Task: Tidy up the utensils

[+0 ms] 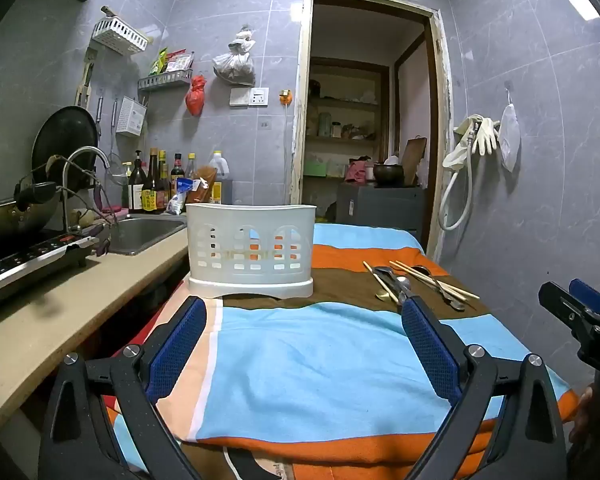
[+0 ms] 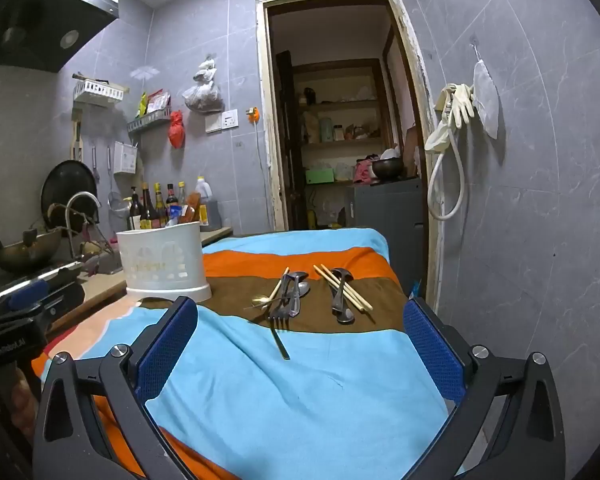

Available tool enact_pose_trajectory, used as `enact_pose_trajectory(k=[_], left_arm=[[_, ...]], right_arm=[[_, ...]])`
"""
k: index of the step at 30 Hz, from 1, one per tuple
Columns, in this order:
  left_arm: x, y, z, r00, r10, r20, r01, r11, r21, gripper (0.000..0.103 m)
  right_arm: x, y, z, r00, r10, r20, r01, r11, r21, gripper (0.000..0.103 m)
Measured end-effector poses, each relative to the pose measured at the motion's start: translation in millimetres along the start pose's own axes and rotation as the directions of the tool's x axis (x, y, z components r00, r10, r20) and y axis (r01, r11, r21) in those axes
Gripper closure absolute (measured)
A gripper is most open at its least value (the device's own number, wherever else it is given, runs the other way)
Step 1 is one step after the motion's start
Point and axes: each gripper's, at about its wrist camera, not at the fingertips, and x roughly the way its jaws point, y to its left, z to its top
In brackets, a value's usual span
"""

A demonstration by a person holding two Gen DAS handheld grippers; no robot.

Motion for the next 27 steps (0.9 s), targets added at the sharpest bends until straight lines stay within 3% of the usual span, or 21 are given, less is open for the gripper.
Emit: enact_pose_trajectory(k=[27], left_arm=[[2.5,0.3,0.2,1.000,-0.005,-0.008,0.005,1.000,-0.003,0.007]], right_arm=[[1.9,0.4,-1.0,1.000,0.001,-0.004,-0.001,1.000,0.006,0.000]])
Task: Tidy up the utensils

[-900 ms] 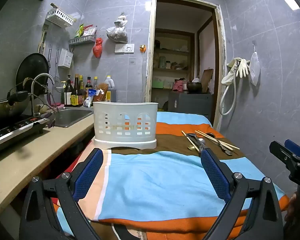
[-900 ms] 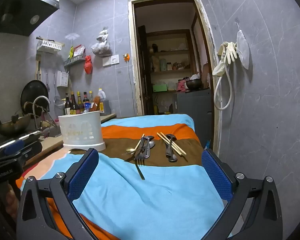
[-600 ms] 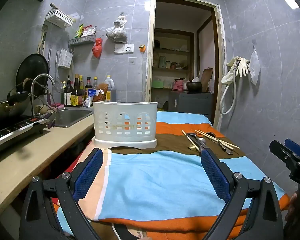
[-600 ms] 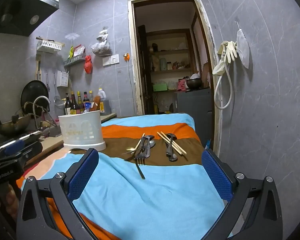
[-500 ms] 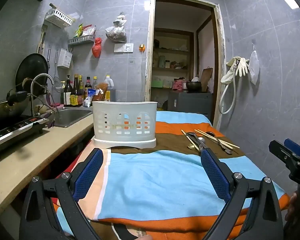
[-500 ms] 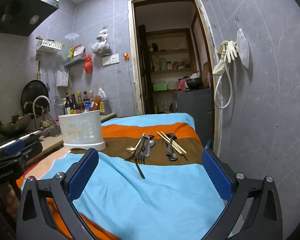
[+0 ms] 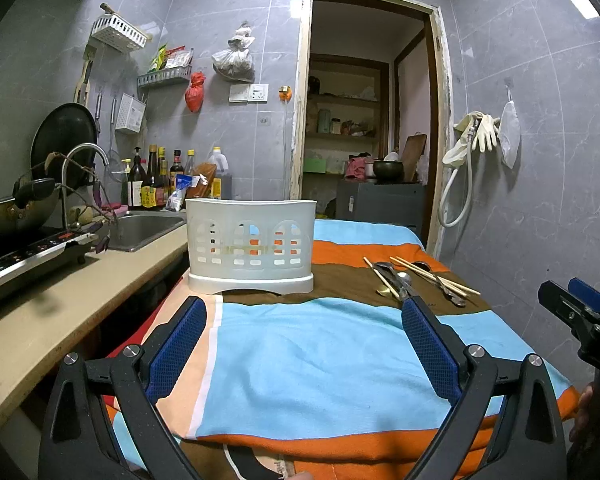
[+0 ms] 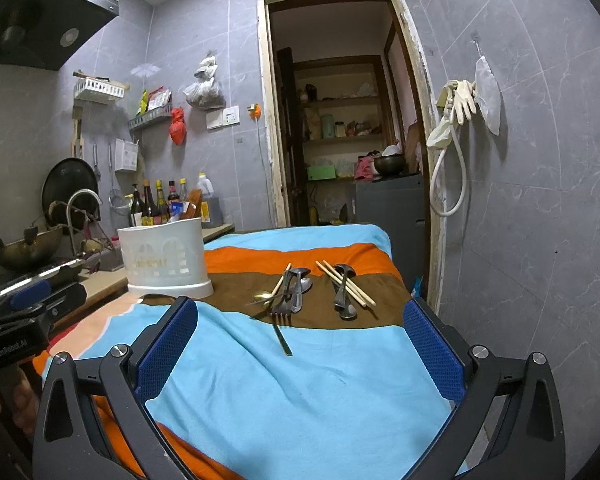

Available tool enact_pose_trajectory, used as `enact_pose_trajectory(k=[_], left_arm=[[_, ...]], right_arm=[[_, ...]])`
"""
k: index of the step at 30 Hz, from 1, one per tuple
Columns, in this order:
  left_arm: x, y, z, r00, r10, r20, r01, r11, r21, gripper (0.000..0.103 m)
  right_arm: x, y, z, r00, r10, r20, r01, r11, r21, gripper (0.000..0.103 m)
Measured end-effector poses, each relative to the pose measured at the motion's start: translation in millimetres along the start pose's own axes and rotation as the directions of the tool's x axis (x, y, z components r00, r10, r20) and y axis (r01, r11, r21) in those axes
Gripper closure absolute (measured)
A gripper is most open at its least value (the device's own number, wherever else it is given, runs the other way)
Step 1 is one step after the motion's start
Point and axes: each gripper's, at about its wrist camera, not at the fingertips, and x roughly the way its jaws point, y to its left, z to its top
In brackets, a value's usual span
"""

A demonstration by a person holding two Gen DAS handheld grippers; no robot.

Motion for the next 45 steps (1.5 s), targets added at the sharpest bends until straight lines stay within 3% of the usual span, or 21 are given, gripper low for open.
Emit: enact_pose_trajectory(k=[45], left_arm=[[1.1,1.5,-4.0,1.000,0.000,-0.006,0.000,1.000,0.005,0.007]], right_arm=[[0.2,-1.3,1.3,1.000,0.002,-0.006,-0.002,1.000,-0.002,0.000]])
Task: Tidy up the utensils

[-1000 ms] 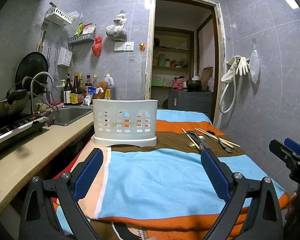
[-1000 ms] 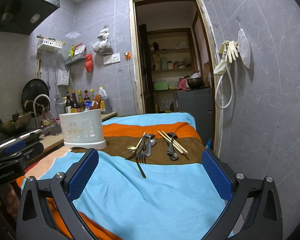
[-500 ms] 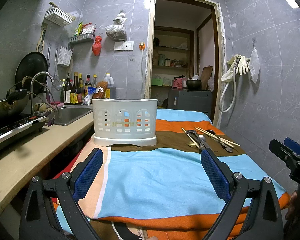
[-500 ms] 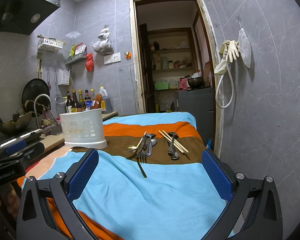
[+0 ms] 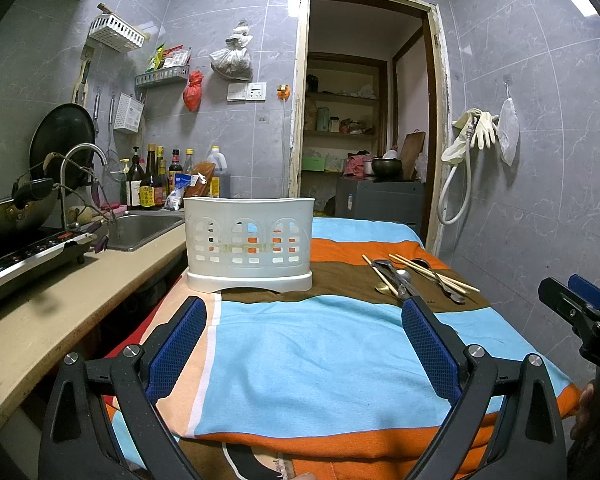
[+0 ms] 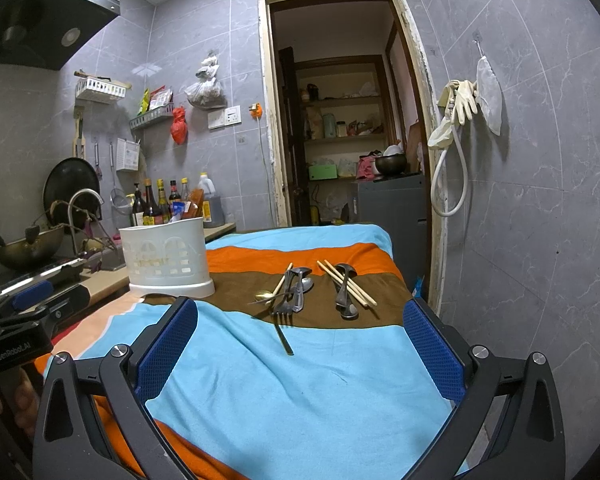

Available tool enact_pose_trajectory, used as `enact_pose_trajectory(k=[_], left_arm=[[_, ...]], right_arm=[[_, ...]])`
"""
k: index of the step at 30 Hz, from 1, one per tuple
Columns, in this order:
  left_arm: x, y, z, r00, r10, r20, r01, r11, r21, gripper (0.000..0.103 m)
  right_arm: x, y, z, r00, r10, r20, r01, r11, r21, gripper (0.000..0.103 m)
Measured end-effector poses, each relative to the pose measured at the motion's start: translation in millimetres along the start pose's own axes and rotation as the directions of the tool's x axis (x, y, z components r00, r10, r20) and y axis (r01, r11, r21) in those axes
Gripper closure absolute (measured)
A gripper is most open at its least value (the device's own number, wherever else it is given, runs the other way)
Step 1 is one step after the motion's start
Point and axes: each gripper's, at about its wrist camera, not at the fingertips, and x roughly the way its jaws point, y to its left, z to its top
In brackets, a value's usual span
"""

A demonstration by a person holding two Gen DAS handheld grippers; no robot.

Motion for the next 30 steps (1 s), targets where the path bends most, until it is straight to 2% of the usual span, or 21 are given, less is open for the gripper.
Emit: enact_pose_trajectory(k=[30], left_arm=[[0.4,-0.2,-0.2,1.000,0.001,-0.002,-0.001,1.000,0.000,0.007]], right_arm=[[1.5,3.7,-4.5,1.000,0.000,-0.003,0.000,1.000,0.000,0.000]])
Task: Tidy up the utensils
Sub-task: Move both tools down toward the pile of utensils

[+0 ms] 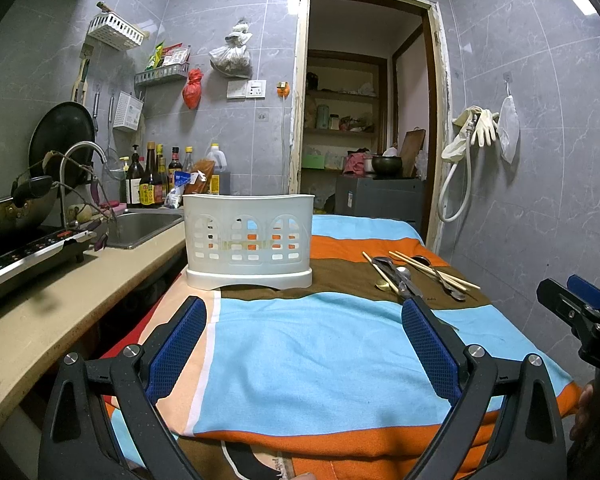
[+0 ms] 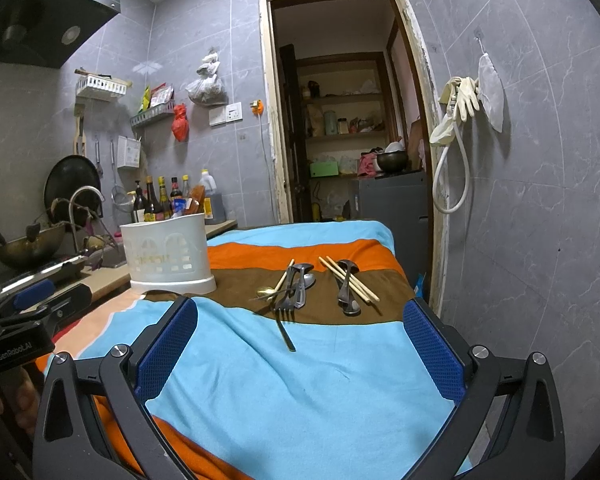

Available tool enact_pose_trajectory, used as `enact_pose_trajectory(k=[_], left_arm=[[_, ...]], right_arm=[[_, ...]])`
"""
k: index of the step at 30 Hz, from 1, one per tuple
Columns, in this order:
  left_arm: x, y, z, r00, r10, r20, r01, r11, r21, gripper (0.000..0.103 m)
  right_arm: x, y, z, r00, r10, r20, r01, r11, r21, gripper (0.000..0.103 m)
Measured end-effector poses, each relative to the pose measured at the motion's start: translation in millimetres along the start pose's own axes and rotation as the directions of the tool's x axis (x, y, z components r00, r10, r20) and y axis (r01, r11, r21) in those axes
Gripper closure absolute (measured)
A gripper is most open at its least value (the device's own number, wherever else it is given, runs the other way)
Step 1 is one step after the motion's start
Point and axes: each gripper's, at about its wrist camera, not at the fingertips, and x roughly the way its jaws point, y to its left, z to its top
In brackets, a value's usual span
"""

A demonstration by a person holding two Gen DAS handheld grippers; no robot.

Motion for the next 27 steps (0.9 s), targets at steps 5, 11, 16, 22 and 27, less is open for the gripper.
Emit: enact_pose_trajectory(k=[5,11,16,22,27], left_arm=[[0.0,0.0,-0.7,1.000,0.000,-0.003,0.000,1.000,0.000,0.007],[1.2,-0.5,-0.8,1.000,-0.004,0.002,0.004,1.000,0.005,0.007],[9.0,-1.8,2.5,1.000,-0.016,0.012,0.016,1.000,0.019,0.007],[29.7,-3.8,29.7,0.998,-0.062,0.017,0.061,0.998,0.034,0.007],[47.1,-7.3,47.8,0.995,-0.103,-0.003,0.103,0.994,0.038,0.007]], right_arm=[[0.4,-0.2,0.1,1.000,0.000,0.000,0.000,1.000,0.000,0.000],[-0.8,-3.5,4.4,1.000,0.002,0.002,-0.002,1.000,-0.003,0.000],[5.7,-1.2,-0.2,1.000,-0.006,0.015,0.006,1.000,-0.027,0.000],[29.3,-14.0,10.7,1.000,-0.024,0.020,0.026,0.997,-0.076,0.000],[41.3,-25.6,26.5,0.999,-0.027,0.022,0.029,0.993,-0.118,0.000]])
